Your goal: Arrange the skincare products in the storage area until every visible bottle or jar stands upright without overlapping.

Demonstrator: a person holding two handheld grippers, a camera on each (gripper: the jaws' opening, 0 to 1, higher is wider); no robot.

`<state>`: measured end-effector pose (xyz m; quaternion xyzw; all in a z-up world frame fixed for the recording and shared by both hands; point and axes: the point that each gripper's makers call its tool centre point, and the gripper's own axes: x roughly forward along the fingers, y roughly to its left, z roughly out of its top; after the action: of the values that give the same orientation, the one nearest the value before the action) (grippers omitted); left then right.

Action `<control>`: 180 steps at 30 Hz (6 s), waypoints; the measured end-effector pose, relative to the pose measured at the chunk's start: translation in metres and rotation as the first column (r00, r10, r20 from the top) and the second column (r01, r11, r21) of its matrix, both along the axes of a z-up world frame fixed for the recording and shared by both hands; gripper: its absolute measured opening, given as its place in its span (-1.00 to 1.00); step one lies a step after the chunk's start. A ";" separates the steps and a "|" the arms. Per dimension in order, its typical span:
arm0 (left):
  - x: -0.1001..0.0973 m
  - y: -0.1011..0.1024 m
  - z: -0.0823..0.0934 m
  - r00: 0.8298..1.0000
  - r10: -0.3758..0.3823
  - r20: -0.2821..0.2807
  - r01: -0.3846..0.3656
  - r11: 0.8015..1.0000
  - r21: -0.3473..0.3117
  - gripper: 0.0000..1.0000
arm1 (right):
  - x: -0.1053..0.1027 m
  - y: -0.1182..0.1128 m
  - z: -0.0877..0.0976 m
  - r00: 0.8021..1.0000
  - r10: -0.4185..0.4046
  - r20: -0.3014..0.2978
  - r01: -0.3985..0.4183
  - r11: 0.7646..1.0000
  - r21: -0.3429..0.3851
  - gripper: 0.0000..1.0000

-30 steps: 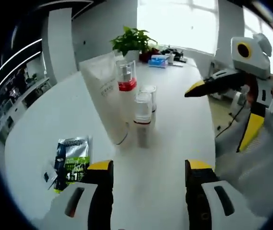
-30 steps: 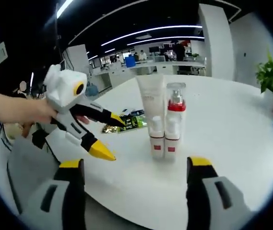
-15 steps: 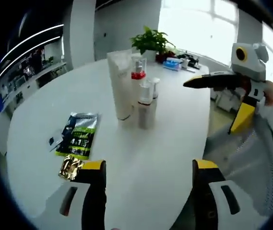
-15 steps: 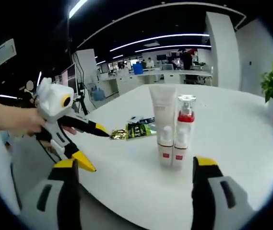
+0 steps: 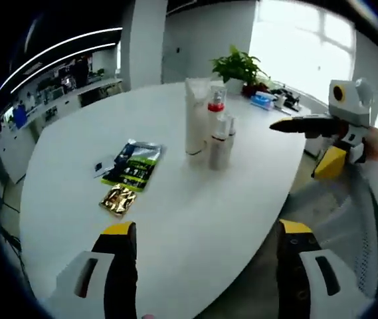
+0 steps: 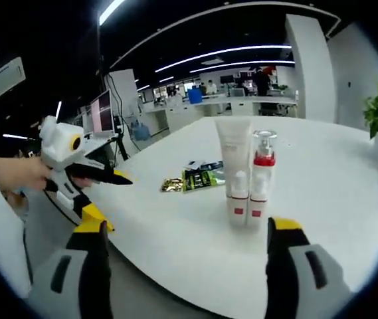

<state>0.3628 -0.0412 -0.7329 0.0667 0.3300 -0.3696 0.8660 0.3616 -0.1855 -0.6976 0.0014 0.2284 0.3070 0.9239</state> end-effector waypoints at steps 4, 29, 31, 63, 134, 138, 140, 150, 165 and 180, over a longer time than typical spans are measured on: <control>-0.008 0.012 0.001 0.999 0.044 -0.005 -0.044 0.999 0.010 0.80 | 0.001 -0.001 -0.002 1.000 -0.006 -0.005 0.006 1.000 0.009 0.99; -0.013 0.038 -0.001 0.996 0.090 -0.008 -0.090 0.995 0.043 0.94 | 0.002 -0.003 -0.009 1.000 -0.008 0.001 0.008 0.999 -0.041 0.99; -0.012 0.037 -0.002 0.996 0.086 -0.011 -0.085 0.995 0.044 0.94 | 0.002 -0.004 -0.009 1.000 -0.010 0.000 0.010 0.999 -0.039 0.99; 0.071 0.011 -0.019 0.993 -0.118 -0.022 0.120 0.978 0.173 0.90 | 0.003 -0.005 -0.018 0.999 -0.006 -0.034 0.003 0.997 -0.071 0.95; 0.244 -0.037 -0.099 0.965 -0.209 -0.155 0.249 0.919 0.306 0.76 | 0.009 -0.023 -0.033 0.983 -0.133 -0.124 0.122 0.988 -0.089 0.91; 0.241 -0.036 -0.098 0.966 -0.215 -0.143 0.249 0.922 0.297 0.74 | 0.010 -0.024 -0.033 0.983 -0.136 -0.124 0.125 0.988 -0.089 0.90; 0.241 -0.035 -0.096 0.967 -0.214 -0.135 0.245 0.925 0.290 0.65 | 0.010 -0.024 -0.033 0.982 -0.139 -0.126 0.128 0.988 -0.090 0.90; 0.248 -0.027 -0.089 0.978 -0.166 -0.126 0.196 0.939 0.282 0.33 | 0.010 -0.026 -0.033 0.981 -0.149 -0.126 0.138 0.986 -0.088 0.89; 0.246 -0.023 -0.089 0.987 -0.133 -0.088 0.154 0.943 0.294 -0.07 | 0.010 -0.027 -0.034 0.979 -0.158 -0.128 0.147 0.985 -0.092 0.87; 0.248 -0.016 -0.079 0.987 -0.156 -0.026 0.155 0.932 0.327 -0.55 | 0.010 -0.028 -0.034 0.980 -0.162 -0.119 0.150 0.983 -0.102 0.86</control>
<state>0.6106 -0.0571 -0.8115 0.2360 0.3802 -0.3768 0.8110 0.3720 -0.2133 -0.7313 -0.0040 0.2997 0.2218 0.9279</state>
